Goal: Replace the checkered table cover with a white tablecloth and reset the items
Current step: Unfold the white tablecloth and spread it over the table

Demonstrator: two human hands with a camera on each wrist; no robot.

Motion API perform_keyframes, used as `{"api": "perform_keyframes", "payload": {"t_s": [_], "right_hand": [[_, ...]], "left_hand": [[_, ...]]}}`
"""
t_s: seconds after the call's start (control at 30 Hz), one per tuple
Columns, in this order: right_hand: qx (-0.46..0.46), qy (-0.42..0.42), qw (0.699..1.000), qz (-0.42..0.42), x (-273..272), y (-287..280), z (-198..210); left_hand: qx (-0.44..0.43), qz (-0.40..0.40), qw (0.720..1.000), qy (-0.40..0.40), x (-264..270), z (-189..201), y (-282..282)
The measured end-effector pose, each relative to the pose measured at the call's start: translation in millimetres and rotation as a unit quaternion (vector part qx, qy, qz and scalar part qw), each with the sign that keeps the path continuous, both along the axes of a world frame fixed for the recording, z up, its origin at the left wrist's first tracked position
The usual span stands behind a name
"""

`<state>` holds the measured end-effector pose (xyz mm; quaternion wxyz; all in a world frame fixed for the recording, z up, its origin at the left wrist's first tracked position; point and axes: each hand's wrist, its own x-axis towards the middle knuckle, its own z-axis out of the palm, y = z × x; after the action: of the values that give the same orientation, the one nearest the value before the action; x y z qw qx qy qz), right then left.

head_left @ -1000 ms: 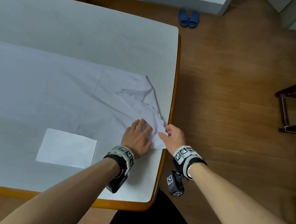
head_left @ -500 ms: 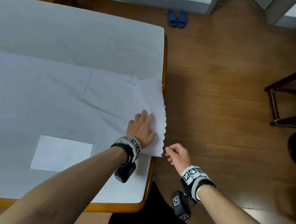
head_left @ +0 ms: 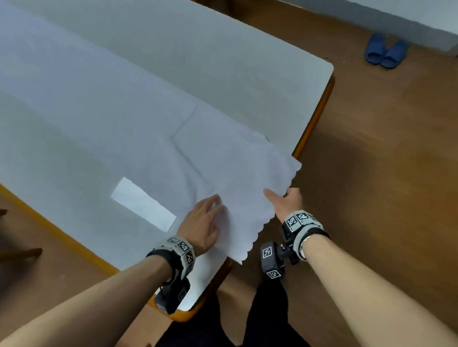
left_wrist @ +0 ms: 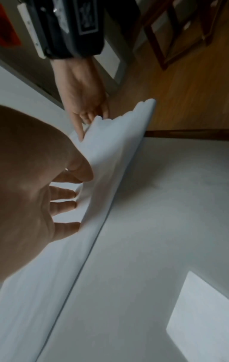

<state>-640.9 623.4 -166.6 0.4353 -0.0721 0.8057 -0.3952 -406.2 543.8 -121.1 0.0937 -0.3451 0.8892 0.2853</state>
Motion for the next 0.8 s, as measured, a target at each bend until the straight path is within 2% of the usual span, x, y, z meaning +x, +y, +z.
{"api": "perform_keyframes", "payload": {"t_s": [0.13, 0.23, 0.33, 0.47, 0.67, 0.73, 0.8], "right_hand": [[-0.089, 0.018, 0.996, 0.025, -12, 1, 8], [-0.102, 0.044, 0.993, 0.035, -23, 4, 12], [-0.05, 0.056, 0.996, 0.042, -30, 3, 4], [0.073, 0.008, 0.996, 0.056, -36, 0, 0], [0.092, 0.163, 0.981, 0.058, -58, -17, 39], [0.075, 0.226, 0.967, 0.087, -64, -26, 54], [0.07, 0.253, 0.956, 0.128, -70, -37, 65]], "left_hand": [[0.02, 0.034, 0.997, -0.063, 7, 3, 25], [0.04, 0.057, 0.994, -0.085, 3, 5, 42], [0.059, 0.068, 0.991, -0.099, 0, 9, 53], [0.046, 0.083, 0.99, -0.103, -3, 16, 56], [0.043, 0.158, 0.986, -0.03, -17, 23, 16], [0.047, 0.163, 0.986, -0.004, -26, 24, -1], [0.053, 0.167, 0.984, 0.001, -35, 24, -13]]}}
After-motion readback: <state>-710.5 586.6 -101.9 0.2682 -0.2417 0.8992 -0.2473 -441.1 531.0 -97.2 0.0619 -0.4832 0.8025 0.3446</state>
